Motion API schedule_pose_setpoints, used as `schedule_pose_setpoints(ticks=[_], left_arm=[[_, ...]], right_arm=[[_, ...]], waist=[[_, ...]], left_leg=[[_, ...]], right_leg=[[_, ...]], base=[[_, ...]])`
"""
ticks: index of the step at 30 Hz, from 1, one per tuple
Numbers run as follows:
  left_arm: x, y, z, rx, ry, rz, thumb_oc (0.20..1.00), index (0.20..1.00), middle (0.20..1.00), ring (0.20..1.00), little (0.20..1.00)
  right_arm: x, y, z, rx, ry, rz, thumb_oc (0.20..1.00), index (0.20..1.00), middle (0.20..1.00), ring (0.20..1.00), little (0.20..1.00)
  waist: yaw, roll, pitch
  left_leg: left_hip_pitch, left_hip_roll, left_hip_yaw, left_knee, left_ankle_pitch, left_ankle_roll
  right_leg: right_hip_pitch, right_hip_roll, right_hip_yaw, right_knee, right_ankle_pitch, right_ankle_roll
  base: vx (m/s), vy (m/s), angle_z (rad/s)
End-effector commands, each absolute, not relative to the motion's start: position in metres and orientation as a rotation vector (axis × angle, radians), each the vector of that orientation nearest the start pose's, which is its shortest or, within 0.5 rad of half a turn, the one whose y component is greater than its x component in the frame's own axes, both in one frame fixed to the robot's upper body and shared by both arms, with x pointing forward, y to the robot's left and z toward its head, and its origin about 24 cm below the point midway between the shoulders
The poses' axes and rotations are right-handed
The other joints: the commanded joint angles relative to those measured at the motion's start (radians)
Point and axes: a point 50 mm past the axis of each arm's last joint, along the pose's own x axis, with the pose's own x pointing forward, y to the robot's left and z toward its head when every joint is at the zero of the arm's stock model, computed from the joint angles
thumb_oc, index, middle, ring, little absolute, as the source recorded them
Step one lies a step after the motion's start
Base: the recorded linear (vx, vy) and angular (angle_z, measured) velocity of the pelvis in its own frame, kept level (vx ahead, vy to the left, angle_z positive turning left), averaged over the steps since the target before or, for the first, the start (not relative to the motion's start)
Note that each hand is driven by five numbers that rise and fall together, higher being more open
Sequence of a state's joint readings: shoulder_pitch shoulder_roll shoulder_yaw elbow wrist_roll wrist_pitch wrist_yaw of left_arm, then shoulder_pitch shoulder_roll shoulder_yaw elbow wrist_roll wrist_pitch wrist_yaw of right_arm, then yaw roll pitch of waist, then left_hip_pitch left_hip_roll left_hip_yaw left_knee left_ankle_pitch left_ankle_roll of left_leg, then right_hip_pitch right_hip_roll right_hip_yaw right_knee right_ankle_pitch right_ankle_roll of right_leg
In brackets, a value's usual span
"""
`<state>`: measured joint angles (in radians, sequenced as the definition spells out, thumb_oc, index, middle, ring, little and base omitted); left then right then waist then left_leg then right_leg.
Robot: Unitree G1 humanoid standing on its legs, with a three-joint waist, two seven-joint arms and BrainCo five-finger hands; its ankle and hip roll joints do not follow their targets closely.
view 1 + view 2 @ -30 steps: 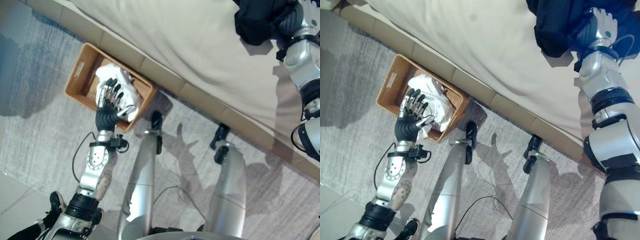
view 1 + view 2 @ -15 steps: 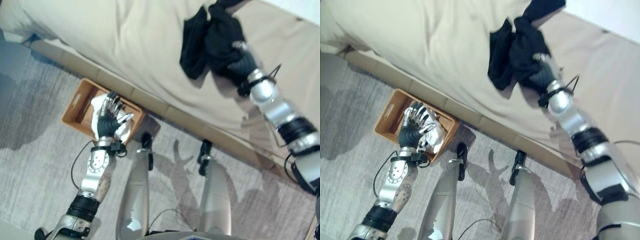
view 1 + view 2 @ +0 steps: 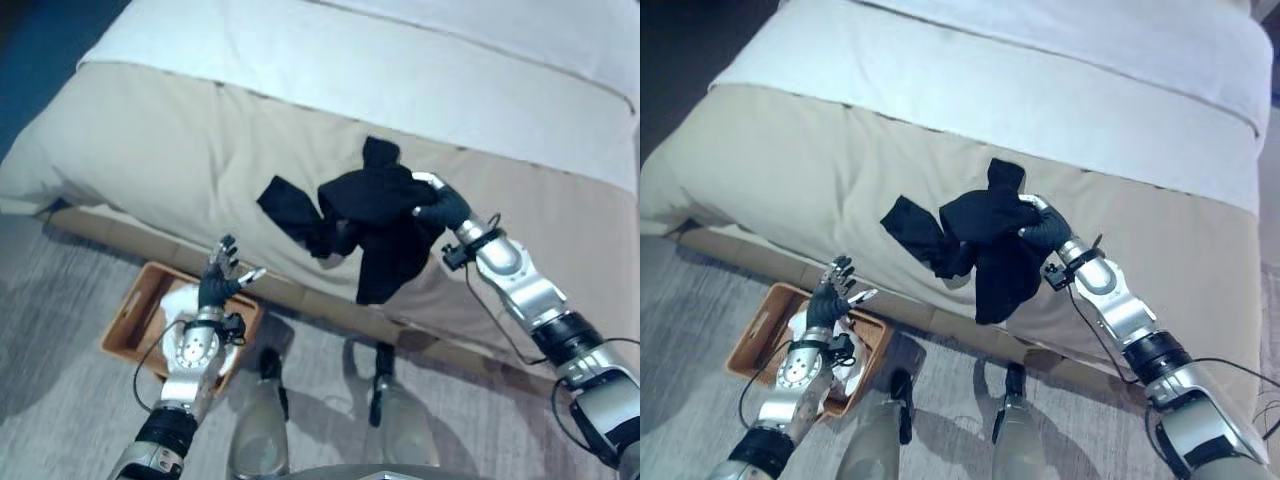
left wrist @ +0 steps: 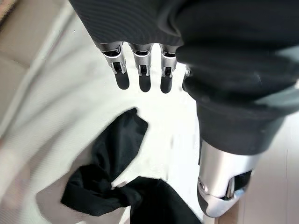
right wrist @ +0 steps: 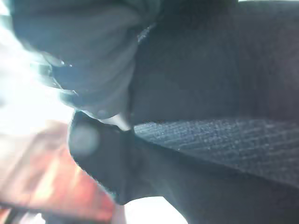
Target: Pick up clothes into the bucket
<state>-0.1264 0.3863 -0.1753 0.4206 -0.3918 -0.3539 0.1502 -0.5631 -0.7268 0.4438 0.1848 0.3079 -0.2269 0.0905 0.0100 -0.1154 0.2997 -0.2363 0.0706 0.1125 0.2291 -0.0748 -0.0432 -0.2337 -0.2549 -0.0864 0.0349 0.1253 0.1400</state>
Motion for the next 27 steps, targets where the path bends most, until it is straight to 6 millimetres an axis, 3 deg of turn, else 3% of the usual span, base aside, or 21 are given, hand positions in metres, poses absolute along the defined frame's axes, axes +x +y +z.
schedule_pose_setpoints(ticks=[1,3,6,7,9,13,17,22,23,27], left_arm=[[0.271,0.217,0.029,0.111,-0.086,0.081,1.0,1.0,1.0,1.0,1.0],[0.271,0.215,0.031,0.146,-0.092,0.057,1.0,1.0,1.0,1.0,1.0],[0.271,0.214,0.032,0.17,-0.095,0.037,1.0,1.0,1.0,1.0,1.0],[0.27,0.21,0.03,0.165,-0.089,0.024,1.0,1.0,1.0,1.0,1.0],[0.269,0.205,0.032,0.158,-0.103,0.0,1.0,1.0,1.0,1.0,1.0],[0.266,0.195,0.033,0.102,-0.113,-0.034,1.0,1.0,1.0,1.0,1.0],[0.268,0.186,0.04,0.062,-0.143,-0.072,1.0,1.0,1.0,1.0,1.0],[0.281,0.156,0.066,-0.048,-0.227,-0.221,1.0,1.0,1.0,1.0,1.0],[0.288,0.138,0.08,-0.076,-0.27,-0.302,1.0,1.0,1.0,1.0,1.0],[0.297,0.113,0.089,-0.103,-0.281,-0.405,1.0,1.0,1.0,1.0,1.0]], right_arm=[[0.318,-0.155,0.203,-0.498,-0.559,0.563,0.2,0.2,0.2,0.2,0.2],[0.307,-0.148,0.216,-0.474,-0.593,0.665,0.2,0.2,0.2,0.2,0.2],[0.302,-0.145,0.223,-0.439,-0.61,0.706,0.2,0.2,0.2,0.2,0.2],[0.294,-0.143,0.236,-0.386,-0.671,0.729,0.2,0.2,0.2,0.2,0.2],[0.289,-0.142,0.243,-0.319,-0.71,0.734,0.2,0.2,0.2,0.2,0.2],[0.287,-0.137,0.247,-0.181,-0.733,0.754,0.2,0.2,0.2,0.2,0.2],[0.282,-0.129,0.25,-0.154,-0.741,0.821,0.2,0.2,0.2,0.2,0.2],[0.281,-0.115,0.254,-0.114,-0.746,0.881,0.2,0.2,0.2,0.2,0.2],[0.281,-0.107,0.255,-0.128,-0.746,0.906,0.2,0.2,0.2,0.2,0.2],[0.282,-0.097,0.253,-0.114,-0.729,0.941,0.2,0.2,0.2,0.2,0.2]], waist=[[-0.011,-0.011,-0.09],[-0.02,-0.017,-0.135],[-0.023,-0.018,-0.158],[-0.029,-0.02,-0.18],[-0.029,-0.018,-0.198],[-0.024,-0.018,-0.228],[-0.023,-0.018,-0.247],[-0.03,-0.014,-0.271],[-0.036,-0.01,-0.282],[-0.047,-0.008,-0.294]], left_leg=[[0.008,0.025,-0.05,-0.087,0.086,-0.02],[0.064,0.03,-0.033,-0.127,0.092,-0.024],[0.102,0.035,-0.026,-0.153,0.097,-0.028],[0.131,0.038,-0.019,-0.168,0.098,-0.029],[0.155,0.042,-0.016,-0.174,0.094,-0.029],[0.199,0.047,-0.009,-0.188,0.088,-0.029],[0.219,0.05,-0.007,-0.197,0.087,-0.031],[0.246,0.058,-0.011,-0.207,0.088,-0.033],[0.254,0.058,-0.012,-0.209,0.087,-0.033],[0.267,0.062,-0.006,-0.215,0.085,-0.034]], right_leg=[[0.06,-0.027,-0.007,0.029,-0.004,0.055],[0.101,-0.015,-0.011,-0.007,0.01,0.061],[0.133,-0.011,-0.013,-0.023,0.013,0.064],[0.157,-0.007,-0.016,-0.029,0.009,0.064],[0.178,-0.005,-0.022,-0.033,0.004,0.066],[0.214,0.004,-0.019,-0.048,-0.001,0.064],[0.232,0.009,-0.02,-0.056,-0.004,0.063],[0.257,0.013,-0.022,-0.052,-0.014,0.06],[0.262,0.015,-0.022,-0.053,-0.015,0.059],[0.269,0.02,-0.015,-0.061,-0.016,0.058]], base=[[0.1,-0.022,-0.05],[0.14,-0.013,-0.12],[0.11,-0.01,-0.15],[0.1,-0.012,-0.12],[0.09,-0.013,-0.11],[0.07,-0.016,-0.03],[0.02,-0.007,-0.02],[0.01,-0.006,0.01],[0.0,0.0,0.0],[0.0,0.0,0.0]])
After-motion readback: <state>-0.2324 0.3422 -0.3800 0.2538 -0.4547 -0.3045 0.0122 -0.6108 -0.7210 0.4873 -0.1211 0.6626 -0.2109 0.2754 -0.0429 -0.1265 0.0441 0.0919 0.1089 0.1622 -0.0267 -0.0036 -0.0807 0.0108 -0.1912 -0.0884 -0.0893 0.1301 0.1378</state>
